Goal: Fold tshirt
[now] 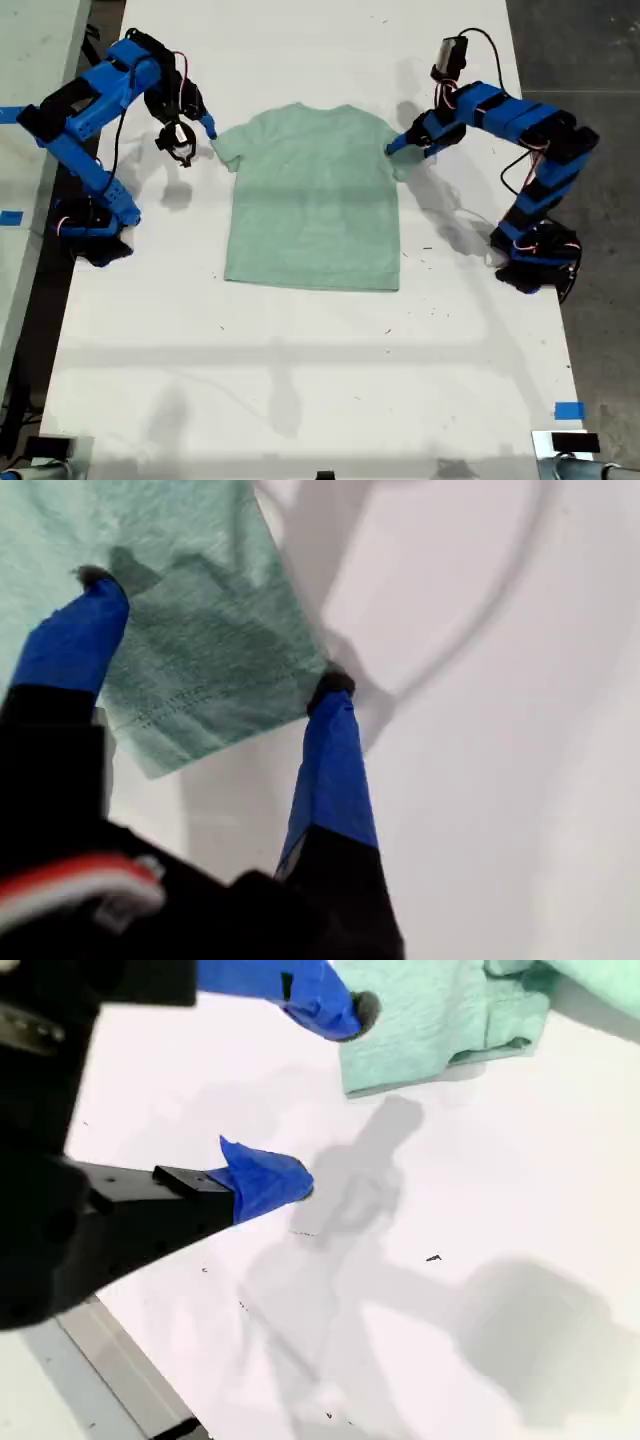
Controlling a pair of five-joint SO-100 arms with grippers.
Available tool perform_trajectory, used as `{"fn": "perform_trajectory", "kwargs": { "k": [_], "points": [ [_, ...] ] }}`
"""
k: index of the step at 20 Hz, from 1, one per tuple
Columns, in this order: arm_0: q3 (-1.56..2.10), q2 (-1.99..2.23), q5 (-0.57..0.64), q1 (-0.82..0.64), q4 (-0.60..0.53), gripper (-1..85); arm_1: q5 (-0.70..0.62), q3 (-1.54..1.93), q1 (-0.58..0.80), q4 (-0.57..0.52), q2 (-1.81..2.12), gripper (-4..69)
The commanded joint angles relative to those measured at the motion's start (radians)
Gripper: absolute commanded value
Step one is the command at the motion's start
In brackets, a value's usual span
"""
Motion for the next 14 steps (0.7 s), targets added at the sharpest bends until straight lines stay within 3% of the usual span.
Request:
{"fn": "perform_trajectory", "kwargs": {
  "k": [1,3,7,8,14],
  "points": [
    [-0.063,-0.002,0.006,-0.014,-0.009,20.2,-0.025,-0.014,0.015,-0.040,-0.038,34.2],
    [-0.064,-0.009,0.006,-0.014,-0.012,20.3,-0.031,-0.020,0.014,-0.046,-0.060,32.2],
    [-0.069,-0.012,0.005,-0.009,-0.014,20.1,-0.043,-0.032,0.014,-0.048,-0.067,7.5],
    [-0.071,-0.012,0.003,-0.008,-0.014,20.1,-0.046,-0.043,0.015,-0.040,-0.077,4.8],
    [-0.067,-0.015,0.000,0.003,-0.009,19.8,-0.055,-0.064,-0.005,-0.018,-0.074,2.1]
  ]
}}
